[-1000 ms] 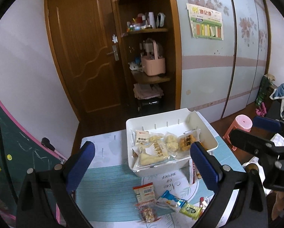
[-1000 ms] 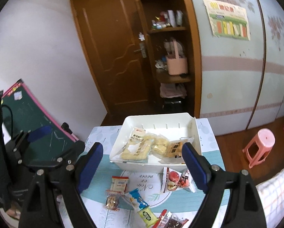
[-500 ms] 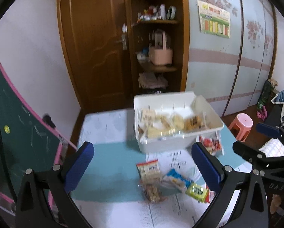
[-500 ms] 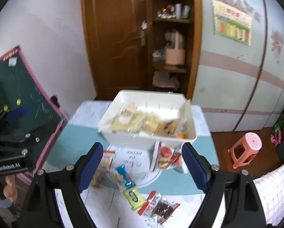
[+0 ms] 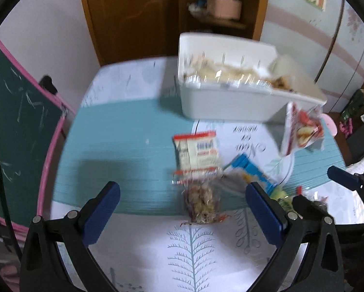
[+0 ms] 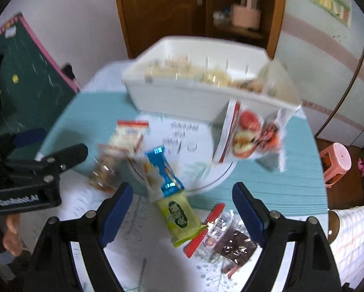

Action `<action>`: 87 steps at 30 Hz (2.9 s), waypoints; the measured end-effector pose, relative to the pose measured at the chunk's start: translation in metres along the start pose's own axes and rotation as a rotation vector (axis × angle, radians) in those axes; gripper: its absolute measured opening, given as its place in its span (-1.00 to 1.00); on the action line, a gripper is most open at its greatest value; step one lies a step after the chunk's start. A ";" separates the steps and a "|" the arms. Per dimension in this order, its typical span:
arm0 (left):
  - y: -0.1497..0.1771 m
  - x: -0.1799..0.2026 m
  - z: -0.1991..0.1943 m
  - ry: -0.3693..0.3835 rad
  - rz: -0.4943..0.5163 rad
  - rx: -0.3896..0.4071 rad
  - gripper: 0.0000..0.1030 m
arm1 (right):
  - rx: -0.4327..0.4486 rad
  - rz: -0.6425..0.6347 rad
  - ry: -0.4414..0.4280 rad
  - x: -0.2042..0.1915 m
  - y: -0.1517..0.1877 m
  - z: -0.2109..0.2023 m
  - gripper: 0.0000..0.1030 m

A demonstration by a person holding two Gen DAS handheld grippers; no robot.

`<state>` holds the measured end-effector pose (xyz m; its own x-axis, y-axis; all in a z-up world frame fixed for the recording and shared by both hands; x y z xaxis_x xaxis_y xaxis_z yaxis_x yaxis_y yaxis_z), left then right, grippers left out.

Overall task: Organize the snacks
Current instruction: 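Grasp the clear nut-and-date bag with the left tool while the right tool grasps the blue wafer pack, then lift both snacks and carry them toward the white tray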

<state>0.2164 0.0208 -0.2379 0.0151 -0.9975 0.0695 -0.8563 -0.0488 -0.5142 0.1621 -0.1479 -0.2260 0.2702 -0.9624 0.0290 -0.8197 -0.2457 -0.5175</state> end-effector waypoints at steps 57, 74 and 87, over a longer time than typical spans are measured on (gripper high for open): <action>0.014 -0.024 -0.031 0.131 -0.060 -0.035 -0.24 | -0.078 -0.010 -0.149 -0.040 -0.004 0.041 -0.18; -0.153 0.033 -0.192 0.140 0.127 0.277 -0.23 | 0.332 -0.021 0.051 0.049 -0.152 -0.172 -0.18; -0.271 0.064 -0.202 0.020 0.174 0.336 -0.23 | 0.418 -0.026 0.209 0.102 -0.250 -0.204 -0.18</action>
<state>0.3451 -0.0192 0.0780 -0.1291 -0.9912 -0.0287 -0.6277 0.1041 -0.7715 0.2911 -0.2087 0.0806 0.1450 -0.9698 0.1960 -0.5283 -0.2434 -0.8134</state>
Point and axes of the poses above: each gripper's, at about its wrist camera, not at the fingertips, and z roughly the way its jaws point, x to its right, y to its underside, the point moved 10 cm from there along z, roughly the way its jaws point, and after that the axes turned 6 degrees about -z, right-handed, at the moved point
